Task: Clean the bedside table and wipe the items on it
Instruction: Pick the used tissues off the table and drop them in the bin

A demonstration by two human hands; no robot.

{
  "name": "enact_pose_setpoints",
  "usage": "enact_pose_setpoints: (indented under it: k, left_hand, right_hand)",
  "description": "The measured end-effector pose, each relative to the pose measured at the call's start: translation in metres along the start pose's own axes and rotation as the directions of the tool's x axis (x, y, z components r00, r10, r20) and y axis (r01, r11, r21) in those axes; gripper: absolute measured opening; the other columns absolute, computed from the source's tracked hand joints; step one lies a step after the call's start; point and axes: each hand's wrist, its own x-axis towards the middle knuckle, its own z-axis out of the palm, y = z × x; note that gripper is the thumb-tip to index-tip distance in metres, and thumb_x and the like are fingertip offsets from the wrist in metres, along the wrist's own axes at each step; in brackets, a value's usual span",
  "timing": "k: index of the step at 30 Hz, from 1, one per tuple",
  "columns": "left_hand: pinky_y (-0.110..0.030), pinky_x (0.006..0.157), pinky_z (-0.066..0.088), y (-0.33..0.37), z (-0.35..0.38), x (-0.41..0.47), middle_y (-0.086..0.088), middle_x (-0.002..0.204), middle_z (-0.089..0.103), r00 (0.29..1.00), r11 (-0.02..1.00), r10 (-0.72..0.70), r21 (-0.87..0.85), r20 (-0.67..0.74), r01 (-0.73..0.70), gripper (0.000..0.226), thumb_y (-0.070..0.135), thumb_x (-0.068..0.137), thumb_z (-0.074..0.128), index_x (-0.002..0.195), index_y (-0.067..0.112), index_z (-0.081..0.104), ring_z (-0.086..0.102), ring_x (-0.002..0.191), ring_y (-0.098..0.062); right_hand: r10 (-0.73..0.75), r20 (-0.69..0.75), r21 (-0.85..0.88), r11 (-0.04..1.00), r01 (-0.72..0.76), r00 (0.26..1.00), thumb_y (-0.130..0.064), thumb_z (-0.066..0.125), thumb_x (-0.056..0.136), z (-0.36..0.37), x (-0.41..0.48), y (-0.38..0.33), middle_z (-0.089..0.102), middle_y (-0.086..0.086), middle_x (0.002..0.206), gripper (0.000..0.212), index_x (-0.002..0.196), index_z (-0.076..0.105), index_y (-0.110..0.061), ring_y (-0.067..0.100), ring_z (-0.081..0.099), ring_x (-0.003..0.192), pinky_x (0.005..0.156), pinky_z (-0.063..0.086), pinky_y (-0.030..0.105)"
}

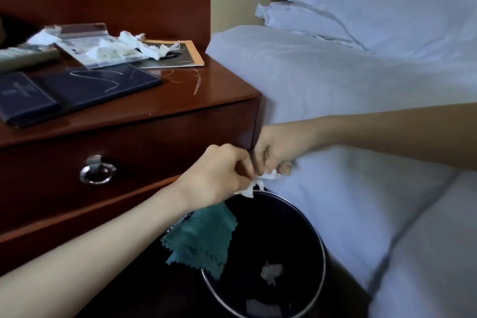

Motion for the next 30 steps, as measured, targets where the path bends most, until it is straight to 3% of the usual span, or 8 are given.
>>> enact_pose_setpoints:
  k: [4, 8, 10, 12, 14, 20, 25, 30]
  left_hand:
    - [-0.013, 0.049, 0.043, -0.018, 0.032, 0.001, 0.003, 0.069, 0.069, 0.991, 0.995, -0.087, -0.032, 0.101, 0.091, 0.012, 0.008, 0.07, 0.072, 0.073, 0.02, 0.07, 0.059, 0.057, -0.006]
    - [-0.007, 0.048, 0.039, -0.032, 0.05, 0.003, 0.006, 0.071, 0.064, 0.963, 0.966, -0.216, -0.107, 0.159, 0.234, 0.01, 0.013, 0.073, 0.074, 0.078, 0.02, 0.07, 0.054, 0.059, -0.003]
    - [-0.01, 0.062, 0.051, -0.037, 0.054, 0.004, -0.001, 0.08, 0.07, 0.947, 0.938, -0.27, -0.176, 0.176, 0.3, 0.009, 0.009, 0.078, 0.069, 0.085, 0.014, 0.07, 0.065, 0.071, -0.013]
    - [-0.025, 0.077, 0.058, -0.037, 0.052, 0.002, -0.014, 0.09, 0.073, 0.928, 0.884, -0.309, -0.298, 0.207, 0.361, 0.01, 0.003, 0.084, 0.063, 0.091, 0.006, 0.069, 0.071, 0.082, -0.023]
    - [-0.028, 0.077, 0.059, -0.037, 0.048, 0.0, -0.018, 0.094, 0.072, 0.921, 0.851, -0.322, -0.359, 0.221, 0.384, 0.012, 0.003, 0.089, 0.057, 0.092, 0.004, 0.068, 0.07, 0.08, -0.021]
    - [-0.027, 0.075, 0.056, -0.028, 0.022, -0.004, -0.009, 0.09, 0.072, 0.941, 0.853, -0.282, -0.399, 0.188, 0.336, 0.017, 0.005, 0.092, 0.052, 0.085, 0.013, 0.066, 0.069, 0.079, -0.016]
    - [-0.022, 0.067, 0.055, -0.008, -0.014, -0.01, -0.007, 0.089, 0.073, 0.974, 0.874, -0.203, -0.43, 0.099, 0.226, 0.018, 0.005, 0.091, 0.053, 0.084, 0.015, 0.066, 0.069, 0.074, -0.013]
    - [-0.026, 0.07, 0.055, 0.016, -0.061, -0.02, -0.007, 0.086, 0.073, 0.993, 0.877, -0.114, -0.47, 0.007, 0.104, 0.02, 0.002, 0.092, 0.052, 0.083, 0.014, 0.065, 0.07, 0.075, -0.017]
  right_hand:
    - [0.102, 0.076, -0.037, 0.994, -0.099, 0.992, 0.007, 0.057, 0.081, 0.027, 0.014, 0.009, 0.062, 0.013, 0.069, 0.014, 0.09, 0.068, 0.006, 0.018, 0.06, 0.06, 0.053, 0.056, 0.024]
    - [0.181, 0.07, -0.073, 0.982, -0.176, 0.981, -0.001, 0.054, 0.085, 0.05, 0.022, 0.018, 0.063, 0.017, 0.087, 0.013, 0.09, 0.066, 0.002, 0.024, 0.063, 0.07, 0.057, 0.058, 0.032]
    - [0.207, 0.082, -0.078, 0.977, -0.201, 0.975, -0.005, 0.054, 0.087, 0.052, 0.023, 0.022, 0.063, 0.014, 0.089, 0.018, 0.098, 0.067, 0.001, 0.025, 0.063, 0.071, 0.053, 0.057, 0.029]
    - [0.21, 0.075, -0.066, 0.977, -0.205, 0.975, -0.008, 0.055, 0.087, 0.048, 0.022, 0.025, 0.064, 0.015, 0.094, 0.022, 0.103, 0.069, -0.002, 0.024, 0.064, 0.072, 0.05, 0.056, 0.026]
    - [0.207, 0.042, -0.044, 0.978, -0.205, 0.977, -0.009, 0.055, 0.087, 0.041, 0.021, 0.024, 0.063, 0.011, 0.091, 0.023, 0.103, 0.069, -0.003, 0.023, 0.066, 0.074, 0.05, 0.055, 0.024]
    - [0.157, -0.022, -0.007, 0.988, -0.157, 0.987, -0.011, 0.056, 0.086, 0.022, 0.018, 0.014, 0.069, 0.017, 0.1, 0.014, 0.089, 0.07, -0.006, 0.023, 0.068, 0.077, 0.061, 0.056, 0.027]
    - [0.12, -0.027, 0.017, 0.993, -0.119, 0.992, -0.011, 0.055, 0.089, -0.007, 0.005, -0.005, 0.067, 0.012, 0.083, 0.011, 0.091, 0.065, -0.007, 0.021, 0.064, 0.066, 0.05, 0.051, 0.02]
    - [0.025, -0.046, 0.041, 0.999, -0.024, 0.999, -0.016, 0.06, 0.088, -0.049, -0.016, -0.035, 0.071, 0.012, 0.083, 0.009, 0.086, 0.068, -0.011, 0.022, 0.067, 0.068, 0.053, 0.052, 0.021]
